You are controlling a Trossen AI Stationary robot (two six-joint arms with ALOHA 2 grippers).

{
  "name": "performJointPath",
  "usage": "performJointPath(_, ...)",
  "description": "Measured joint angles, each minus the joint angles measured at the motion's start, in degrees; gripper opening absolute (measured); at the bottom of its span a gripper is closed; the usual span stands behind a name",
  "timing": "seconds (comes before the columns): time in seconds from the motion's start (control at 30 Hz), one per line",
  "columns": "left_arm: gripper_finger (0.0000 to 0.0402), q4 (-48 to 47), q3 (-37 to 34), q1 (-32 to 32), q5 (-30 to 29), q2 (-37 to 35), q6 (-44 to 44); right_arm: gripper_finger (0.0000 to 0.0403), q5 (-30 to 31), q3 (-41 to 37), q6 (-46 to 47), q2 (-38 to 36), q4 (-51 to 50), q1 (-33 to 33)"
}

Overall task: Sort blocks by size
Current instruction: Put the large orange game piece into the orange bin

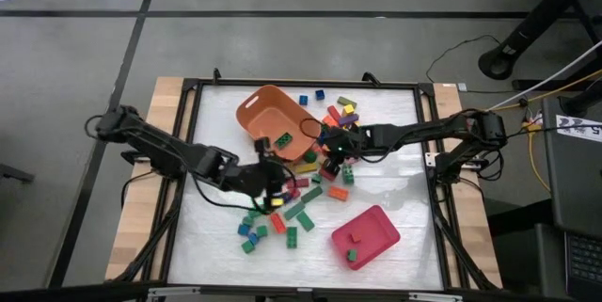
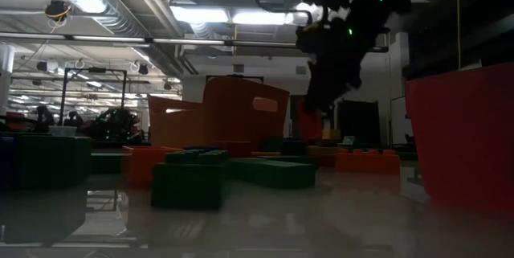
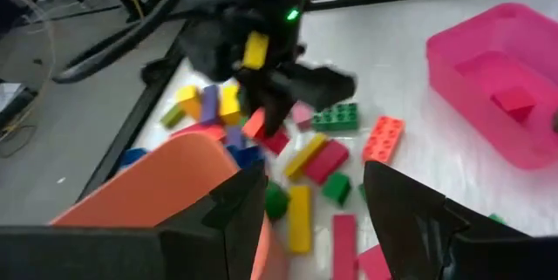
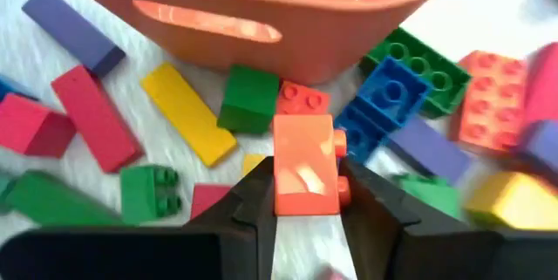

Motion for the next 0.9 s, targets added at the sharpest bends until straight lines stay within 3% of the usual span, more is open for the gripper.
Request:
performJointPath(0.17,0.0182,-6.49,0.0,0.17,-0.16,-4.69,-0.86,0.0095,-0.02,10.75,-3.64,0.0,-11.33,0.01)
performJointPath(0.37,0.0182,-15.27,0.0,0.17,-0.07,-6.08,-2.25,0.0109,1.04,19.36,-12.2,0.0,-7.52,0.0)
performJointPath(0.63,0.0182,-20.2,-4.28,0.17,0.65,-5.78,-10.3,0.0103,-0.04,19.68,-20.36,0.66,4.13,-2.72)
performJointPath(0.9,0.0182,-19.72,-8.54,0.17,0.69,-5.77,-16.04,0.0151,-1.23,19.64,-22.65,5.07,4.37,-5.88)
